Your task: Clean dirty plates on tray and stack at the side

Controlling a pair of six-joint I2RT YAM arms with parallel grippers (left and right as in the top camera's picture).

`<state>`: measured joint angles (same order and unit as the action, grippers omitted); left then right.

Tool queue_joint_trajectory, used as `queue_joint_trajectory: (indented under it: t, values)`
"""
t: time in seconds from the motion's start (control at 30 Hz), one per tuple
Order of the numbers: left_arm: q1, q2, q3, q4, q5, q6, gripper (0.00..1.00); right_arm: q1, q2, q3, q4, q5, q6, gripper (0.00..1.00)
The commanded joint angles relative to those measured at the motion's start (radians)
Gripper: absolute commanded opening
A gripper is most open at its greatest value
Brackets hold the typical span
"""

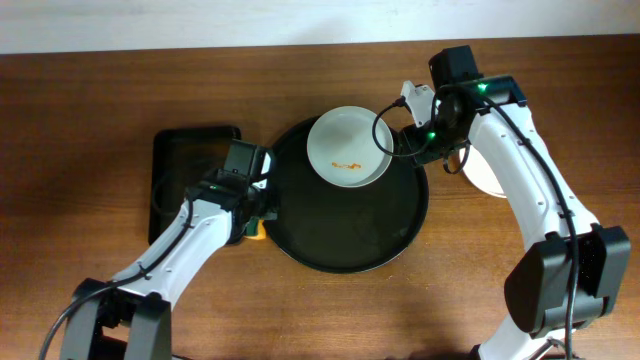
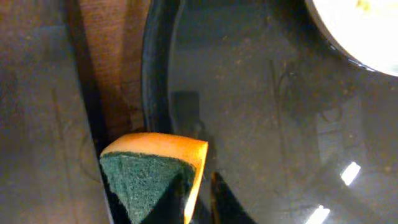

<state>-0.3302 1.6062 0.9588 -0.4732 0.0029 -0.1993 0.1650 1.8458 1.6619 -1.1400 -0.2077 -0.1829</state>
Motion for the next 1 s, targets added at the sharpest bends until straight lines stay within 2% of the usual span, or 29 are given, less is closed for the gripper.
queue_joint_trajectory:
  t: [0.0,0.03,0.13,0.33,0.4,0.57,0.67,0.7,0.77,0.8,0.97]
  values:
    - [-0.034,0.018,-0.013,0.01,-0.031,0.006,0.15,-0.002,-0.008,-0.006,0.003,-0.012,-0.003,0.45]
    - [-0.043,0.02,-0.014,0.01,-0.066,0.006,0.22,-0.002,-0.008,-0.006,0.003,-0.012,-0.003,0.45]
    - [-0.05,0.043,-0.014,0.01,-0.075,0.006,0.33,-0.002,-0.008,-0.006,0.003,-0.013,-0.019,0.45]
    - [-0.05,-0.073,0.025,-0.003,-0.076,0.005,0.34,-0.002,-0.008,-0.006,0.006,-0.012,-0.022,0.45]
    - [-0.05,-0.085,0.025,-0.031,-0.094,0.005,0.38,-0.002,-0.008,-0.006,0.007,-0.012,-0.022,0.45]
    - [-0.05,-0.011,0.001,-0.021,-0.132,0.006,0.41,-0.002,-0.008,-0.006,0.007,-0.012,-0.022,0.45]
    - [-0.05,0.084,-0.003,0.039,-0.15,0.006,0.41,-0.002,-0.008,-0.006,0.007,-0.012,-0.022,0.45]
    - [-0.05,0.093,-0.003,0.042,-0.15,0.006,0.37,-0.002,-0.008,-0.006,0.006,-0.012,-0.022,0.45]
    - [-0.05,0.093,-0.002,0.043,-0.15,0.006,0.05,-0.002,-0.008,-0.006,0.007,-0.012,-0.022,0.45]
    - [-0.05,0.091,0.0,0.043,-0.15,0.006,0.0,-0.002,-0.008,-0.006,0.007,-0.012,-0.022,0.45]
    - [-0.05,0.008,0.026,0.042,-0.093,0.005,0.0,-0.002,-0.008,-0.006,0.006,-0.012,-0.022,0.45]
